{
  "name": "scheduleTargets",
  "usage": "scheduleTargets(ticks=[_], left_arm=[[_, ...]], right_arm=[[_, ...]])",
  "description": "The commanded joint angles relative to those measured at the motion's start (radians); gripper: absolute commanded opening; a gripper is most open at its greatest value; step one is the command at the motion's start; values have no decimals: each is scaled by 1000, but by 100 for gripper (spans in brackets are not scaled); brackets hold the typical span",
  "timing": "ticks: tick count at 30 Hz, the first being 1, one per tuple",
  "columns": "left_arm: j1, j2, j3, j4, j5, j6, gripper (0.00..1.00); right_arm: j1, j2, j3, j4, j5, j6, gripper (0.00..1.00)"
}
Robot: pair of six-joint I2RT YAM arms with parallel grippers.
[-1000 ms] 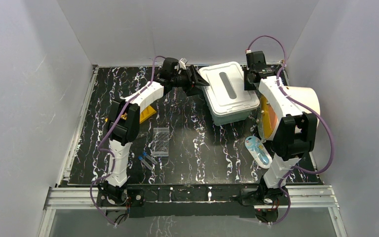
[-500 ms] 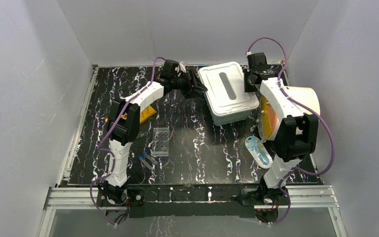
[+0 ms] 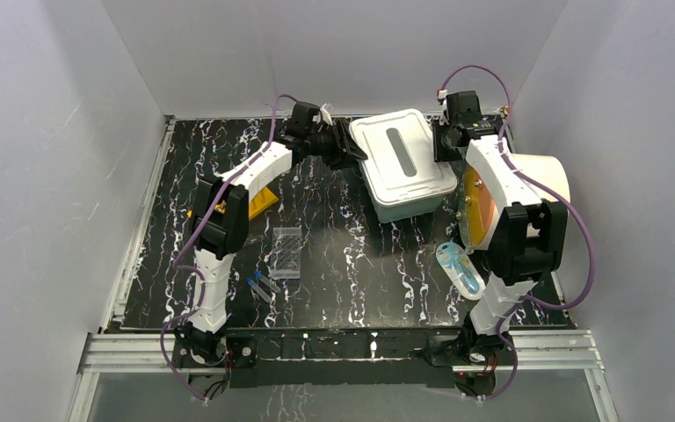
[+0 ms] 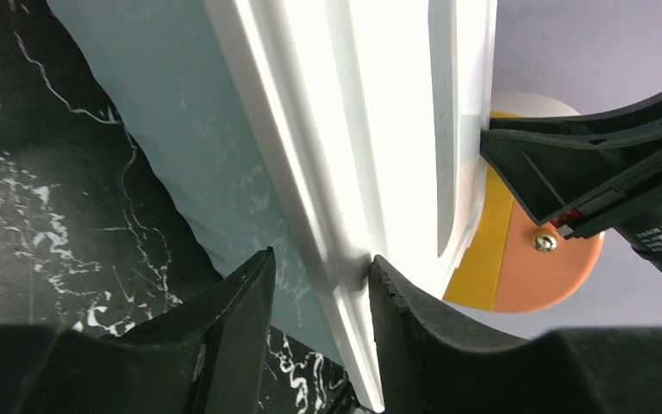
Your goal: Organize the chemistry lab equipment
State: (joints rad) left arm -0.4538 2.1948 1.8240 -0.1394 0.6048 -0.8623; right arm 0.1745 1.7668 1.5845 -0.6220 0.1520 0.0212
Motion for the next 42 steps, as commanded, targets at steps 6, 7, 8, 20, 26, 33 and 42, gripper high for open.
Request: scheduleTargets(ticks=[6,7,8,20,26,33,42], left_arm=[[1,-12,47,-182,-220,136,41],[2,-13,48,-187,-230,139,40],[4,-16,48,-191,-241,143,40],[23,-93,91,-243,-286,238,60],[46,-231,73,-267,-281,310,77],[104,-443,-102,-313,-356,377,96],[173,-784,-402,-493,-660,414,98]], right_arm=[[47,53,43,56,-288,43,37],[49,55,39,73,-293,47,36],[51,60,38,87,-297,48,36],[54,31,149,53,-134,114,43],[55,-80,143,60,-98,133,60],[92,-170,135,85,-192,149,64],[344,-171,143,130,-229,171,67]])
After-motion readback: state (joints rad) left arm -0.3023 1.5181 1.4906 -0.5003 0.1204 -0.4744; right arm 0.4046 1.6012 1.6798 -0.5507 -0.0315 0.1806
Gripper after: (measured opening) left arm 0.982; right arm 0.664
